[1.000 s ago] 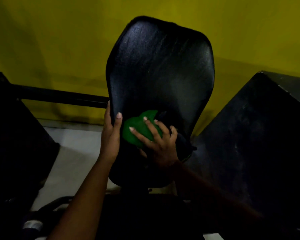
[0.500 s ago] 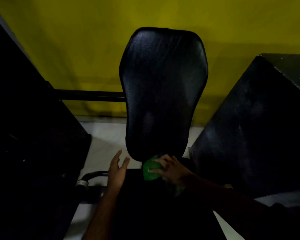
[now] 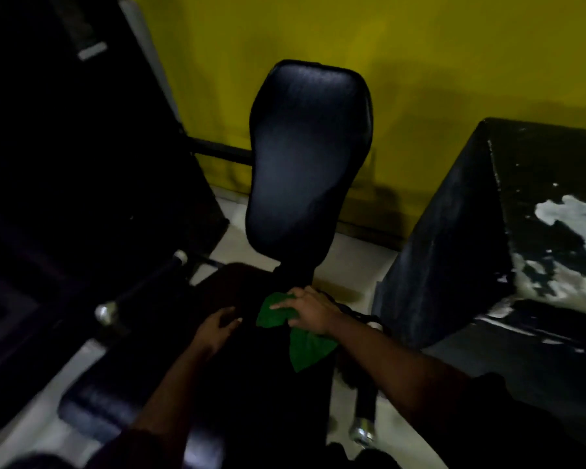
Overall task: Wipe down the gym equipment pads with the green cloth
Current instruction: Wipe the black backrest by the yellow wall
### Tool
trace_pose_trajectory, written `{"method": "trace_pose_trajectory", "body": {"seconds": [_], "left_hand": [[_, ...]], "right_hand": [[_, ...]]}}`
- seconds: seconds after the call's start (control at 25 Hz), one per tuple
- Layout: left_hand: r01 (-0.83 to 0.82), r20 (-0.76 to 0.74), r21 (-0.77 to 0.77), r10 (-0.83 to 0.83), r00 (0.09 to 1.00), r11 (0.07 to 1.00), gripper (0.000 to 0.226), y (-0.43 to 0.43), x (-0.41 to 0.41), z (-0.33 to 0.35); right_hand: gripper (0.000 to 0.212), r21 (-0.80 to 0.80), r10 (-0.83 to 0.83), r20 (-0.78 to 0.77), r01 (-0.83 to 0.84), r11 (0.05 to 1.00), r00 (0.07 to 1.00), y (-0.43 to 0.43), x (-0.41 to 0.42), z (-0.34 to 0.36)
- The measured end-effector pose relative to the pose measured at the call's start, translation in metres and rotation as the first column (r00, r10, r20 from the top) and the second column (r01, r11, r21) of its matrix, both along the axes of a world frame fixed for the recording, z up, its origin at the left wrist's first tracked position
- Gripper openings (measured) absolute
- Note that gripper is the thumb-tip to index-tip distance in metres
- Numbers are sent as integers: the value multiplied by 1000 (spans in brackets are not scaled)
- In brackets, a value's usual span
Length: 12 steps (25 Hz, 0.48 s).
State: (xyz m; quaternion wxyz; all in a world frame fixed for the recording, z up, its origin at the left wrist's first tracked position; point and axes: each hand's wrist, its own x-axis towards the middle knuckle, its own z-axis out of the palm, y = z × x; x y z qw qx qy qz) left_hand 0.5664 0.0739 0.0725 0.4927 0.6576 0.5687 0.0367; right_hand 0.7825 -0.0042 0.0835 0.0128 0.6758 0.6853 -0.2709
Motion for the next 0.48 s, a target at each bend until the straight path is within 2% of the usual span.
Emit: {"method": "trace_pose_trajectory", "body": {"seconds": [0.08, 0.28, 0.4, 0.48], "left_hand": [[-21, -46, 14, 21, 999, 1000, 47, -40, -18, 19], [-246, -78, 56, 250, 965, 968, 47, -141, -96, 53], [-384, -77, 86, 390, 918, 919, 45, -200, -148, 59], [-503, -86, 114, 513, 854, 856, 42, -251, -177, 61]], "right_hand": [[48, 32, 11, -68, -9, 999, 998, -22, -8, 21], [49, 66, 147, -154, -138, 988, 977, -68, -57, 46], [49, 94, 264, -213, -249, 964, 941, -88, -102, 54], [50, 107, 373, -229, -358, 928, 899, -106, -137, 58]]}}
